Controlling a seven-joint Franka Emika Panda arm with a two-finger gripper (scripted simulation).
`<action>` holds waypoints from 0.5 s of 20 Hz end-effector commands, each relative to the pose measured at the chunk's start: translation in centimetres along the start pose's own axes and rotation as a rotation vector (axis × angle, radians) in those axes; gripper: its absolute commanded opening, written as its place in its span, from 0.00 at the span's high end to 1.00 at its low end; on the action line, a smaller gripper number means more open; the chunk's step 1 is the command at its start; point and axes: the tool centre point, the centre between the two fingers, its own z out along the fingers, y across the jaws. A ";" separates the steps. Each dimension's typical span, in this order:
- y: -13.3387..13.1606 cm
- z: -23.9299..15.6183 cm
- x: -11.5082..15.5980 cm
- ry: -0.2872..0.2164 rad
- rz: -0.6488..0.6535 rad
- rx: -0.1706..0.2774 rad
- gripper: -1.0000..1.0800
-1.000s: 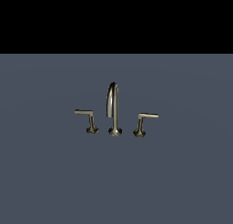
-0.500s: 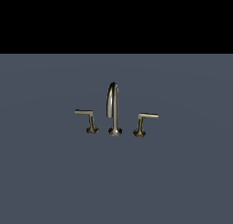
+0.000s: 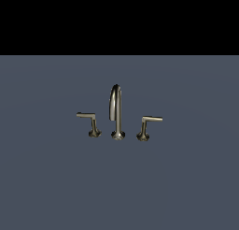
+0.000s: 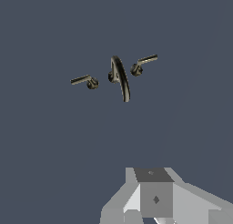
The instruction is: Turn on the faucet by rotating a designated handle.
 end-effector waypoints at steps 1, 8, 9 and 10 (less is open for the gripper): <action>-1.1 1.4 0.2 -0.002 0.055 0.000 1.00; -3.9 5.2 1.1 -0.009 0.204 0.000 1.00; -4.4 5.7 1.2 -0.010 0.225 0.000 1.00; -4.7 6.2 1.4 -0.011 0.246 0.000 1.00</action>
